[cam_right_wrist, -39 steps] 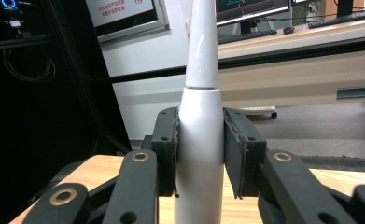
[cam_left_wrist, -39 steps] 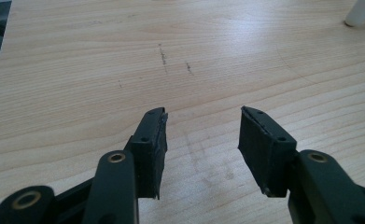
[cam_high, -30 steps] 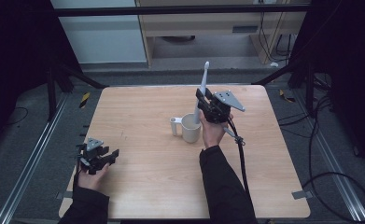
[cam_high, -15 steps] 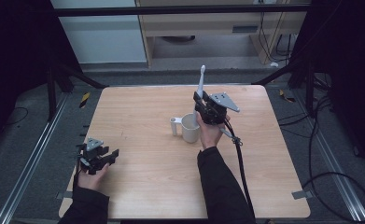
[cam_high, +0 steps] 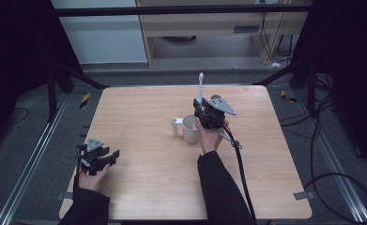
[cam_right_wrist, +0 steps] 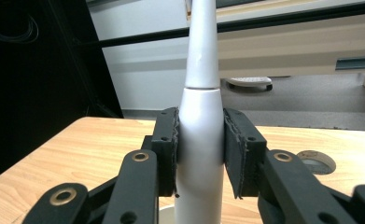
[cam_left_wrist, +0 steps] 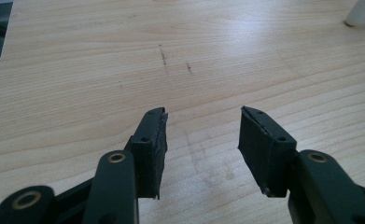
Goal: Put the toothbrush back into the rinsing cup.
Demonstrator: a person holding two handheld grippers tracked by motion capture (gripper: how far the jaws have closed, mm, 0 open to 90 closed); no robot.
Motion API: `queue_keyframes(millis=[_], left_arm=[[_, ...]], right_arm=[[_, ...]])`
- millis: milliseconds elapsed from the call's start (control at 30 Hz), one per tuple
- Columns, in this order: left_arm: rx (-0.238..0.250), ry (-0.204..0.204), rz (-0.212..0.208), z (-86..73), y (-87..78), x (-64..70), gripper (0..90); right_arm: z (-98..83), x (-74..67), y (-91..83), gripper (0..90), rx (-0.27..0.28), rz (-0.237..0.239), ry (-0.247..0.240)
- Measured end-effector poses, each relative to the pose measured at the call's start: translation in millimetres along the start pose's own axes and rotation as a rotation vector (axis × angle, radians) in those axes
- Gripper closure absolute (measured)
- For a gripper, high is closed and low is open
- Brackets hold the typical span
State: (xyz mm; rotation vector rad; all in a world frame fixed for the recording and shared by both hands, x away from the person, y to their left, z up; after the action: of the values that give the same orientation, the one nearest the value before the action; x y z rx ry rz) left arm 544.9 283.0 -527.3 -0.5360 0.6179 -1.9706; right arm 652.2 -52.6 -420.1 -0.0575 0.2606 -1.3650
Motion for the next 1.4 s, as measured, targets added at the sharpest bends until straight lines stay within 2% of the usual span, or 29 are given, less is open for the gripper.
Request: queue_keyframes(millis=[200,467,500,667,1067,1400], left_arm=[[0.001,0.0,0.0,0.1,-0.4,-0.2,50.2],[-0.001,0.002,0.0,0.0,0.2,0.1,50.3],[0.0,0.001,0.0,0.1,0.2,0.2,50.3],[0.0,0.001,0.0,0.0,0.1,0.2,50.3],[-0.001,0.003,0.0,0.0,0.1,0.5,50.2],[-0.002,0.004,-0.001,-0.1,0.1,0.7,50.2]], right_arm=[[-6.0,-1.8,2.0,67.5,-0.021,-0.005,-0.011],[-19.2,3.6,4.1,67.5,-0.054,-0.024,-0.01],[-23.6,4.7,4.9,67.5,-0.077,-0.026,-0.01],[-30.4,4.1,6.8,67.4,-0.114,-0.025,-0.022],[-42.3,4.6,9.9,67.2,-0.18,-0.028,-0.05],[-44.1,4.9,10.7,66.6,-0.189,-0.025,-0.061]])
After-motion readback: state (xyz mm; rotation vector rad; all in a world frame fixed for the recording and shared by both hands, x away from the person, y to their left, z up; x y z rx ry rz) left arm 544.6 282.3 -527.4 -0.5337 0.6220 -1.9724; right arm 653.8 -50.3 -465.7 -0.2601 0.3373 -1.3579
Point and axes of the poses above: each handheld gripper's, and its own axes: y roughly forward along the jaws, z roughly out of its top, x roughly to its right, the point moved 9 cm from there along y, roughly forward along the jaws, and after that the axes turned 9 degrees about -z, right-handed, at the moved point
